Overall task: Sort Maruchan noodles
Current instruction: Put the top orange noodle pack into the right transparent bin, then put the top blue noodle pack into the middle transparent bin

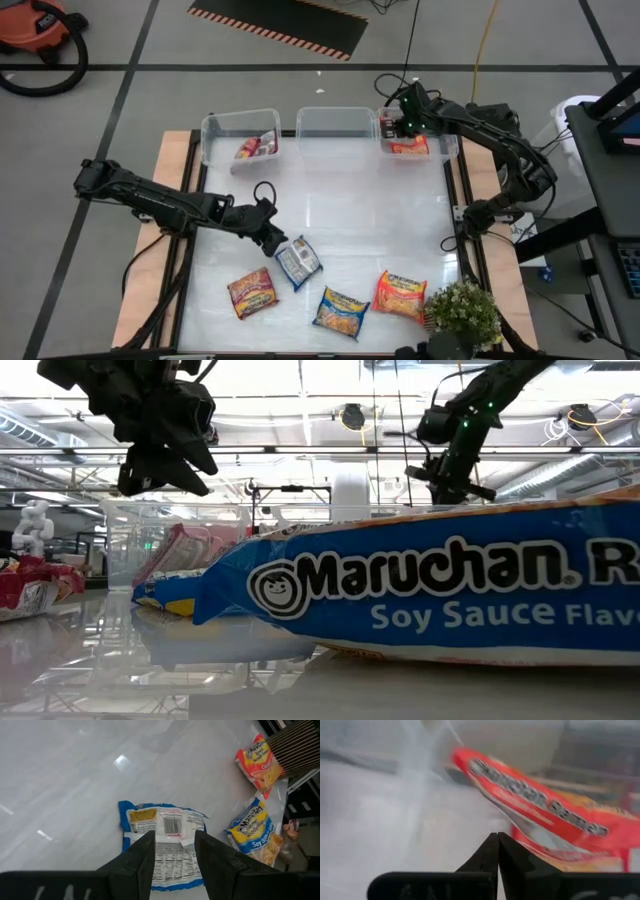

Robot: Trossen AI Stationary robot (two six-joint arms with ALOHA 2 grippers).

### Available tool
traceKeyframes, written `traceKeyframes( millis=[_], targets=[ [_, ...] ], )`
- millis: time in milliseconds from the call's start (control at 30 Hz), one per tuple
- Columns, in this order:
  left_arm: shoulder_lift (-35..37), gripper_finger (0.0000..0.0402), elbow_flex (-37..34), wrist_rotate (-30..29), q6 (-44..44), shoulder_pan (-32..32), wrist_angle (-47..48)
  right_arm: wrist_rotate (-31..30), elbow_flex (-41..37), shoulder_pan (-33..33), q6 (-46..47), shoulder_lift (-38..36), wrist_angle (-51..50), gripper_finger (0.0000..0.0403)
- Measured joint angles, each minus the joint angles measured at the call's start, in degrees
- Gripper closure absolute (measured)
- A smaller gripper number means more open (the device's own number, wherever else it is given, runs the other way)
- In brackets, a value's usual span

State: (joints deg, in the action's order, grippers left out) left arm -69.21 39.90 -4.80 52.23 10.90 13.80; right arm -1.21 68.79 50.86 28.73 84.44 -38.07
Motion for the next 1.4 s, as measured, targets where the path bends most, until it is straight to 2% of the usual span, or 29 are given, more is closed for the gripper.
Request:
traceKeyframes(
  millis=[133, 233, 300, 567, 800, 1133, 1400],
  targets=[
    [0.0, 0.0259, 0.0, 0.0, -0.14, 0.0, -0.02, -1.97, 0.11, -0.1, 4.31, -2.1, 7.88, 0.0402],
    [0.0, 0.0259, 0.0, 0.02, -0.07, 0.0, -0.31, -8.82, 0.04, -0.32, 6.15, -1.92, 8.48, 0.0402],
    [0.0, 0.0259, 0.0, 0.39, 0.19, 0.0, -0.57, -11.02, 0.04, -0.32, 6.61, -0.95, 8.94, 0.0402],
    [0.0, 0.0259, 0.0, 4.02, 0.47, 0.79, -0.59, -11.11, 0.04, -0.36, 5.14, 6.09, 10.6, 0.0399],
    [0.0, 0.0259, 0.0, 5.71, 2.56, 3.59, -0.56, -11.65, 0.09, -1.14, 6.52, 7.09, 8.65, 0.0399],
    [0.0, 0.0259, 0.0, 3.68, -1.13, 6.1, 0.0, -10.54, -0.11, -6.83, 6.65, 2.07, -6.92, 0.0399],
    [0.0, 0.0259, 0.0, 1.84, -1.62, 6.08, 0.53, -10.74, -0.07, -11.16, 8.85, -9.55, -10.47, 0.0399]
  ],
)
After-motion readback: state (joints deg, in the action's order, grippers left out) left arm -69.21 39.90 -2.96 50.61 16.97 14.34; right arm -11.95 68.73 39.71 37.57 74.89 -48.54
